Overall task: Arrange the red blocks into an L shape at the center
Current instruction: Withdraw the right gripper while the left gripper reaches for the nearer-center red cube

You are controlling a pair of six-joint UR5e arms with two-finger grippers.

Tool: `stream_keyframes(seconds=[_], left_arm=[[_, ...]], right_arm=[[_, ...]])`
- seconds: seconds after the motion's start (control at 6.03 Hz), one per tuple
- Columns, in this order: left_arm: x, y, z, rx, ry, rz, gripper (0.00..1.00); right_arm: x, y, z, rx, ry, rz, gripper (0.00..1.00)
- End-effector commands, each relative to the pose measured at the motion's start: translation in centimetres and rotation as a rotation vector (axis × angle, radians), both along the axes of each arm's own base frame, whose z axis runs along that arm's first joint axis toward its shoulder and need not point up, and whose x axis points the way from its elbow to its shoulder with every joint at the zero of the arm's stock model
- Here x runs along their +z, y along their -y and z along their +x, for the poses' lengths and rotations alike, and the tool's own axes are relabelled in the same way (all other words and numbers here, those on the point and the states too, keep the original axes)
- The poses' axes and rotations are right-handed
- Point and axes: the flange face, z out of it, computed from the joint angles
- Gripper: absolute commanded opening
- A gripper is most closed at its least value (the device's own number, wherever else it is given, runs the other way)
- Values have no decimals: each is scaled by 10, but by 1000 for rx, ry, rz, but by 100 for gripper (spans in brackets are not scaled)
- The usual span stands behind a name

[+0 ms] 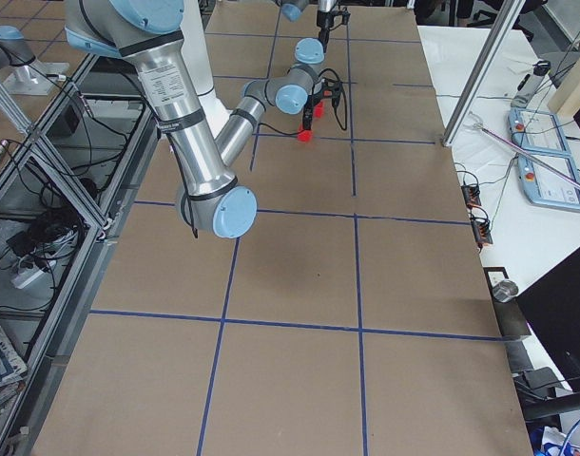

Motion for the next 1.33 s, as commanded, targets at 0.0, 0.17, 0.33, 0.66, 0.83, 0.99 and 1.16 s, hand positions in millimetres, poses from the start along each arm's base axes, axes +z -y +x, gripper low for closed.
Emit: stream_keyframes(seconds=[0.0, 0.17, 0.33, 0.66, 0.83, 0.99, 1.16], left_arm=[[-61, -22, 109, 6, 94, 46, 100], [-77, -27, 154, -21, 159, 54, 100], [-74, -22, 165, -27, 175, 39, 100], [-64, -23, 179, -73, 229, 84, 100], [-61, -20, 185, -74, 237, 81, 100], [-60, -13, 195, -77, 249, 71, 100], [-65, -12, 199, -91, 243, 53, 100]], right_arm=[[15, -5, 12, 4, -15, -12, 100], [34, -13, 37, 25, -29, -22, 100], [53, -15, 58, 38, -53, -28, 100], [86, -13, 77, 49, -103, -42, 100], [92, -14, 79, 41, -114, -34, 100], [93, -15, 77, 37, -115, -34, 100], [92, -15, 76, 35, -114, -33, 100]])
